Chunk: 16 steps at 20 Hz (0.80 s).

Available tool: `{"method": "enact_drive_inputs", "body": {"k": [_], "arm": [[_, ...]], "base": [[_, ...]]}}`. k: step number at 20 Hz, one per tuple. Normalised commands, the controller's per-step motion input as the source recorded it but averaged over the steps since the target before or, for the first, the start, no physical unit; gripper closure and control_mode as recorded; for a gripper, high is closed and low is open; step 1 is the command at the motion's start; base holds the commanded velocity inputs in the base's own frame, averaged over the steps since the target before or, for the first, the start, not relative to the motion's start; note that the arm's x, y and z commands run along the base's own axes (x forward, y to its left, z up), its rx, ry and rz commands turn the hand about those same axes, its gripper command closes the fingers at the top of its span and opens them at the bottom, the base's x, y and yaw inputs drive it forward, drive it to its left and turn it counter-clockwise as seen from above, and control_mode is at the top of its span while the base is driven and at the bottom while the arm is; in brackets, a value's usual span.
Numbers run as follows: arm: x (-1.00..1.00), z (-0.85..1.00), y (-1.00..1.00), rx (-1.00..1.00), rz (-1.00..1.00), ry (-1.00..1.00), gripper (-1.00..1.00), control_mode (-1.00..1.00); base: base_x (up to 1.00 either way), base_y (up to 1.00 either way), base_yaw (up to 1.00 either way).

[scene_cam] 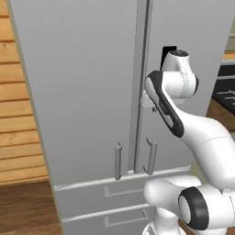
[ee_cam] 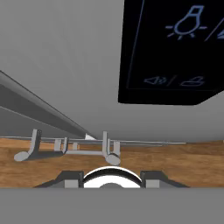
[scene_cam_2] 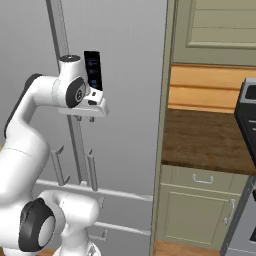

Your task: Take the strawberry from the fridge and place it on top of the pancake, located on the dining counter.

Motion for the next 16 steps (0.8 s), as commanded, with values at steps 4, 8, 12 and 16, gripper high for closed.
{"method": "enact_drive_inputs", "body": {"k": [4,8,12,16], "arm": [[0.01,0.00,0.00,0.00,0.00,0.00,-1.00,1.00],[0.00,0.00,0.00,0.00,0.00,0.00,-1.00,1.00],[0.00,0.00,0.00,0.00,0.00,0.00,-1.00,1.00],[0.00,0.00,0.00,0.00,0.00,0.00,-1.00,1.00]], "base": [[-0.03,0.00,0.00],[-0.59,0.12,0.00],[-0.60,0.27,0.00],[-0.36,0.21,0.00]]}}
